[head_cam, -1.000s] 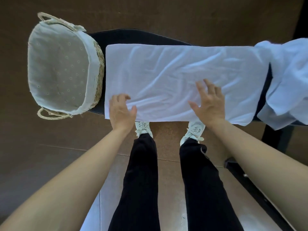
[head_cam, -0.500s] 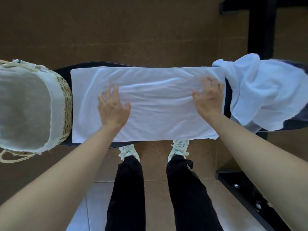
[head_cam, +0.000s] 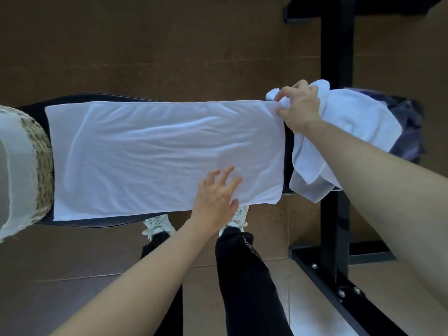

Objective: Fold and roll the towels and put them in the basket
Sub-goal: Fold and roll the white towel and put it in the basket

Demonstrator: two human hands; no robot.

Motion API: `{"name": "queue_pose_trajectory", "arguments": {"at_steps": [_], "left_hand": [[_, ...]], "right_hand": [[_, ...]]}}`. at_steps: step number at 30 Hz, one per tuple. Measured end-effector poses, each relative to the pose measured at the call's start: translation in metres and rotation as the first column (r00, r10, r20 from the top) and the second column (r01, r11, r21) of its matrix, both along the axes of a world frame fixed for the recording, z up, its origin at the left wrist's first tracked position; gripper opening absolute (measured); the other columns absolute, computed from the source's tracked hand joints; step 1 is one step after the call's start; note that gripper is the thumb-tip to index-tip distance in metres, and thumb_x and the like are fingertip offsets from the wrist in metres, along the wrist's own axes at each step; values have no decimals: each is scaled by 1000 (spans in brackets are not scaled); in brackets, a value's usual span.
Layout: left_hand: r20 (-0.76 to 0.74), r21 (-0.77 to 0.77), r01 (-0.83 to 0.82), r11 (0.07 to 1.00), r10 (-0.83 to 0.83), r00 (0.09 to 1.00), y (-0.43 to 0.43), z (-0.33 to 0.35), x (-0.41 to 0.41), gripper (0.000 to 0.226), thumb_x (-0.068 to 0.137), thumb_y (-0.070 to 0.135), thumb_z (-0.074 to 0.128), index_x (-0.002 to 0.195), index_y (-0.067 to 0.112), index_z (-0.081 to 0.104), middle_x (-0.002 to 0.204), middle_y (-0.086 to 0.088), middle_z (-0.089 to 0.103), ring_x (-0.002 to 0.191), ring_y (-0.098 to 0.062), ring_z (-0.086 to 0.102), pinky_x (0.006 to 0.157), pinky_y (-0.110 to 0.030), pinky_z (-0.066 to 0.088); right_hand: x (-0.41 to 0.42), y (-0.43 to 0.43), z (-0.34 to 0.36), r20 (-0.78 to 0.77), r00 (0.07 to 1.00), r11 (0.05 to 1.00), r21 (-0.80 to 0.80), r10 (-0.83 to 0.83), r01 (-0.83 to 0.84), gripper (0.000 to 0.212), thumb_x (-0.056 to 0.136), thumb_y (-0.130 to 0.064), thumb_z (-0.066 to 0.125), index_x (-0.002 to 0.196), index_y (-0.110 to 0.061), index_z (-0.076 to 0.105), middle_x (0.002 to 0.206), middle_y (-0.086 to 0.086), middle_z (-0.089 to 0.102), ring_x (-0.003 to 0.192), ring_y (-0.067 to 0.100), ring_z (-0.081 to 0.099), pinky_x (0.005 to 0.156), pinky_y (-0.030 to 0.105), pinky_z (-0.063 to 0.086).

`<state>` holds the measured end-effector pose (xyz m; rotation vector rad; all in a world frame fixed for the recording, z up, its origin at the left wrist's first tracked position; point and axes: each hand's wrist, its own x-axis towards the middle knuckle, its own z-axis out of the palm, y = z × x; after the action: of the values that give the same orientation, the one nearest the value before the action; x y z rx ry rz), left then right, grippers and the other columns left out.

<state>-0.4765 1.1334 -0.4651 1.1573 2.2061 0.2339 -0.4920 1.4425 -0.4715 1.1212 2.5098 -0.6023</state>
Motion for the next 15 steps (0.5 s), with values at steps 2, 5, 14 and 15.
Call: {"name": "queue_pose_trajectory", "arguments": {"at_steps": [2, 5, 14, 15], "left_hand": [[58, 9, 16, 1000, -17, 998, 15, 2, 5, 58, 90, 32, 68, 145, 25, 52, 159, 0, 40, 137, -32, 39, 104, -47, 46], [130, 25, -21, 999, 17, 991, 41, 2, 11, 56, 95, 32, 63, 148, 25, 47, 151, 4, 46, 130, -25, 47, 99, -41, 51], [405, -45, -795, 605, 739, 539, 128, 33, 1, 75, 73, 64, 80, 127, 30, 40, 110, 11, 57, 99, -13, 61, 77, -35, 49], [403, -96, -821, 562, 776, 484, 134, 35, 0, 71, 73, 65, 78, 122, 29, 40, 106, 11, 57, 96, -14, 61, 76, -35, 48]], "right_hand": [[2, -3, -1, -33, 999, 999, 19, 29, -28, 11, 94, -30, 68, 103, -26, 74, 117, 7, 54, 118, 30, 45, 93, 37, 42], [6, -4, 1, -148, 988, 998, -51, -30, 23, 12, 93, -28, 66, 98, -18, 72, 106, 3, 62, 108, 24, 51, 86, 29, 42], [10, -22, 66, -75, 841, 542, -795, -536, 274, 15, 92, 0, 67, 104, -7, 61, 79, 14, 64, 57, 17, 66, 59, 29, 60], [9, -26, 70, -72, 842, 523, -811, -535, 263, 24, 92, 0, 67, 113, -9, 61, 84, 16, 66, 61, 20, 69, 61, 30, 62]]}}
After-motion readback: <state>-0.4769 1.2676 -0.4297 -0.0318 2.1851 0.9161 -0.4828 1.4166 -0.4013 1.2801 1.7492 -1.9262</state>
